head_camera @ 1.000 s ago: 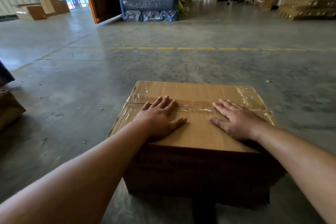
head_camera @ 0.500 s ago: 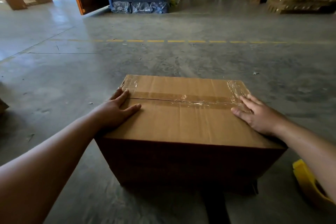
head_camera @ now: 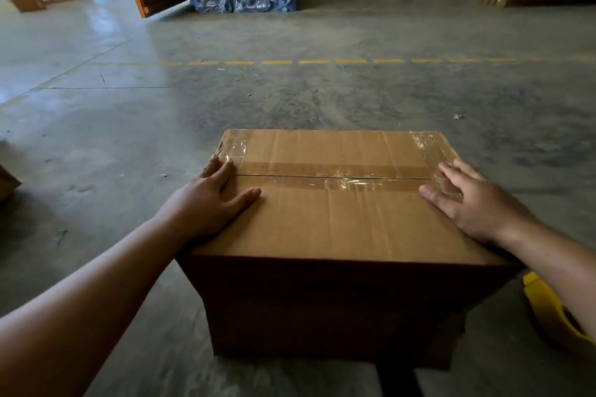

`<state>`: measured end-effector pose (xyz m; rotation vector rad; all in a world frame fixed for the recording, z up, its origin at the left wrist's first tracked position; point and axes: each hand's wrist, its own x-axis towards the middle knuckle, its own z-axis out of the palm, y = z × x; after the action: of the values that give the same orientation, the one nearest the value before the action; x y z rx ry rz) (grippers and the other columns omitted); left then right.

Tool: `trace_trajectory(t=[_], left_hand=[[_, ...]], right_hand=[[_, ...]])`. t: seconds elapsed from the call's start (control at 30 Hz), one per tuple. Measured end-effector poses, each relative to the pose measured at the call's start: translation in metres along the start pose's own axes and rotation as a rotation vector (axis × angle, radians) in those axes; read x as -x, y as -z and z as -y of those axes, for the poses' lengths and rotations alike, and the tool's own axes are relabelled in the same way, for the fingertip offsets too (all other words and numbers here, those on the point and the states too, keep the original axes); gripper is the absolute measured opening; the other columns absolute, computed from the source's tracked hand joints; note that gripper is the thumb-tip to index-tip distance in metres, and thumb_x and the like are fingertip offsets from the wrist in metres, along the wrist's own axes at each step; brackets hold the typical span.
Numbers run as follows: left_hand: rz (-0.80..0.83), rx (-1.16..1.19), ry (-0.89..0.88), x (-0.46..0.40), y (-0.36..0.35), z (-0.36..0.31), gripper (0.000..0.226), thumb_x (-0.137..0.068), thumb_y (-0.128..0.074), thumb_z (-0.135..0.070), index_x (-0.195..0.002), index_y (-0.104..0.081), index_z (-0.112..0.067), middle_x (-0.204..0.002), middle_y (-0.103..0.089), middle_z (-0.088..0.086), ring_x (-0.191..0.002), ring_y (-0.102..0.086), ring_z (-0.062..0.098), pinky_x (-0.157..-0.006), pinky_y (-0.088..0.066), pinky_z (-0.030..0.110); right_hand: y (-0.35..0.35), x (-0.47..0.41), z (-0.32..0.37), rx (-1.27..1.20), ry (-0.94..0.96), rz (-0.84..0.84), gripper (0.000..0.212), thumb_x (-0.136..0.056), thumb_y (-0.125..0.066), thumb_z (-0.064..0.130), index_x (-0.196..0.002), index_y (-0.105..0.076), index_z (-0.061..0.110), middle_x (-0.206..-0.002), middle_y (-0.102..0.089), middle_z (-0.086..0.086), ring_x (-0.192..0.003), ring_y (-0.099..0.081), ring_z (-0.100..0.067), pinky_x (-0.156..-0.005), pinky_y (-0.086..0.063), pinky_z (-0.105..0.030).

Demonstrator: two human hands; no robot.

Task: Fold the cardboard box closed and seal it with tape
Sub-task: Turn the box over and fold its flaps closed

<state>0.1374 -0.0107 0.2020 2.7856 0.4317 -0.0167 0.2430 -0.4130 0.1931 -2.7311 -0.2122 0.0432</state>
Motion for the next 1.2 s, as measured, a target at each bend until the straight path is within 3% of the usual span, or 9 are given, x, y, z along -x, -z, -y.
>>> trace_trajectory(t=[0.3,0.4,0.5,0.7,0.77,0.83,0.9,1.03,1.2], left_hand=[[-0.029,-0.014,-0.026,-0.015,-0.031,0.014,0.101,-0.072,-0.029,-0.090,-0.156,0.001,-0.044,-0.163,0.014,-0.019,-0.148,-0.026,0.021,-0.108,-0.039,0.045],[-0.076,-0.023,-0.028,-0.019,-0.035,0.015,0.104,-0.068,-0.031,-0.094,-0.155,-0.007,-0.042,-0.165,0.005,-0.016,-0.149,-0.021,0.028,-0.109,-0.039,0.054],[-0.109,-0.039,-0.038,-0.017,-0.040,0.016,0.109,-0.065,-0.034,-0.097,-0.153,-0.014,-0.036,-0.164,-0.004,-0.013,-0.144,-0.031,0.035,-0.105,-0.041,0.056],[-0.106,-0.049,-0.033,-0.004,-0.052,0.022,0.113,-0.062,-0.034,-0.099,-0.153,-0.012,-0.036,-0.165,-0.002,-0.011,-0.143,-0.031,0.037,-0.106,-0.040,0.057],[-0.098,-0.061,-0.032,0.002,-0.055,0.022,0.113,-0.063,-0.032,-0.099,-0.154,-0.010,-0.035,-0.165,0.000,-0.009,-0.150,-0.017,0.034,-0.111,-0.034,0.059],[-0.108,-0.128,-0.030,0.007,-0.062,0.020,0.116,-0.067,-0.024,-0.098,-0.157,-0.002,-0.028,-0.167,0.008,-0.004,-0.152,0.014,0.024,-0.119,-0.017,0.056],[-0.104,-0.184,-0.039,0.008,-0.070,0.013,0.118,-0.071,-0.013,-0.096,-0.158,0.010,-0.019,-0.164,0.021,0.001,-0.146,0.030,0.019,-0.122,0.000,0.050],[-0.068,-0.271,-0.230,0.002,-0.088,-0.016,0.108,-0.078,-0.008,-0.090,-0.156,0.019,-0.020,-0.160,0.030,0.002,-0.144,0.034,0.019,-0.121,0.012,0.048],[-0.054,-0.202,-0.275,-0.005,-0.117,-0.067,0.106,-0.079,-0.013,-0.090,-0.154,0.024,-0.025,-0.158,0.035,-0.003,-0.143,0.037,0.020,-0.117,0.015,0.056]], right_hand=[[-0.031,-0.003,-0.005,0.072,0.018,-0.056,0.089,-0.077,-0.033,0.080,-0.151,-0.017,0.035,-0.161,0.003,0.013,-0.144,-0.021,-0.025,-0.111,-0.028,-0.046],[-0.034,-0.003,-0.005,0.079,0.012,-0.078,0.087,-0.079,-0.035,0.078,-0.152,-0.017,0.034,-0.161,0.003,0.013,-0.144,-0.020,-0.026,-0.110,-0.028,-0.047],[-0.037,0.001,-0.009,0.107,0.022,-0.079,0.088,-0.079,-0.034,0.079,-0.152,-0.016,0.034,-0.161,0.004,0.012,-0.144,-0.019,-0.027,-0.109,-0.029,-0.048],[-0.044,0.014,-0.016,0.097,0.044,-0.076,0.091,-0.077,-0.038,0.079,-0.152,-0.019,0.031,-0.161,0.002,0.009,-0.144,-0.022,-0.028,-0.109,-0.030,-0.047],[-0.045,0.021,-0.014,0.119,0.043,-0.056,0.090,-0.078,-0.040,0.078,-0.152,-0.016,0.032,-0.161,0.004,0.009,-0.144,-0.022,-0.029,-0.109,-0.029,-0.047],[-0.048,0.027,-0.013,0.139,0.047,-0.044,0.092,-0.078,-0.039,0.077,-0.153,-0.012,0.031,-0.161,0.007,0.008,-0.144,-0.018,-0.029,-0.110,-0.026,-0.046],[-0.054,0.030,-0.011,0.160,0.029,-0.034,0.099,-0.075,-0.032,0.082,-0.153,-0.005,0.028,-0.161,0.011,0.003,-0.146,-0.005,-0.029,-0.115,-0.018,-0.047],[-0.073,0.028,-0.004,0.308,0.036,-0.034,0.116,-0.067,-0.010,0.088,-0.153,0.006,0.011,-0.160,0.014,-0.010,-0.145,0.020,-0.026,-0.119,0.003,-0.044],[-0.089,0.029,-0.007,0.280,0.004,-0.032,0.116,-0.065,-0.007,0.091,-0.152,0.011,0.017,-0.159,0.016,-0.011,-0.146,0.017,-0.026,-0.118,-0.001,-0.047]])
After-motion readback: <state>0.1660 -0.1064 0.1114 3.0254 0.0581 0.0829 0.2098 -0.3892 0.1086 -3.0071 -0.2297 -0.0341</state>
